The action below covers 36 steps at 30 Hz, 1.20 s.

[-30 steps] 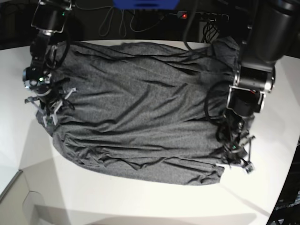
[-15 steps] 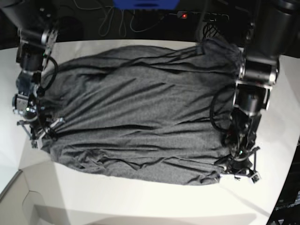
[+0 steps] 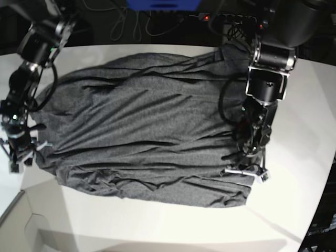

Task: Layout the t-shirt on the table in an organized manner, then fold the t-shirt properly
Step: 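Shake the shirt with both grippers and lay it flat on the table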

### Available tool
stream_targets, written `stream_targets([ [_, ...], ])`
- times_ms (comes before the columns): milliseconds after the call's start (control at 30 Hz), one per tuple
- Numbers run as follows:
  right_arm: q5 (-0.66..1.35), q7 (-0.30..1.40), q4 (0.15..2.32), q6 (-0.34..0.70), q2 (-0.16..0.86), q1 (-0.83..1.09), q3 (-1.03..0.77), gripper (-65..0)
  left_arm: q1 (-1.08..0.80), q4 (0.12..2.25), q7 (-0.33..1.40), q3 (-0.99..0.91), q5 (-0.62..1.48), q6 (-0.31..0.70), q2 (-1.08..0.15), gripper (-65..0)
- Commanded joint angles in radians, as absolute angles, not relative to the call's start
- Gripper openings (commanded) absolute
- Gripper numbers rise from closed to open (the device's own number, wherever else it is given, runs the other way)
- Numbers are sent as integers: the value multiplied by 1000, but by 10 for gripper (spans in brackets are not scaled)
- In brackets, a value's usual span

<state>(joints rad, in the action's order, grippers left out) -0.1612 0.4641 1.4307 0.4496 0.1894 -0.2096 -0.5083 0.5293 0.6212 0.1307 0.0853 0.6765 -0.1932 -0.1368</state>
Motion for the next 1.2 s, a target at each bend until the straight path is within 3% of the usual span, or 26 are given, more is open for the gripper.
stream_targets([
  [0, -151, 455, 1504, 452, 188, -194, -515, -650, 615, 578, 142, 81, 668, -211, -145, -650],
  [133, -151, 507, 1727, 452, 122, -44, -509, -650, 708, 341, 56, 85, 639, -208, -143, -650],
  [300, -151, 510, 1906, 452, 38, 134, -507, -650, 751, 245, -136, 87, 595, -208, -147, -650],
  [467, -151, 506, 1936, 452, -2, 242, -507, -650, 826, 231, -162, 87, 541, -208, -154, -650],
  [767, -151, 515, 1913, 452, -7, 243, -455, -650, 906, 259, -159, 77, 550, -208, -151, -649],
  [900, -151, 515, 1883, 452, -7, 246, -398, -650, 822, 435, -1, 77, 552, -208, -153, -649],
  [1167, -153, 513, 1664, 452, 27, 191, -381, -650, 407, 1119, 274, 77, 704, -216, -211, -650],
])
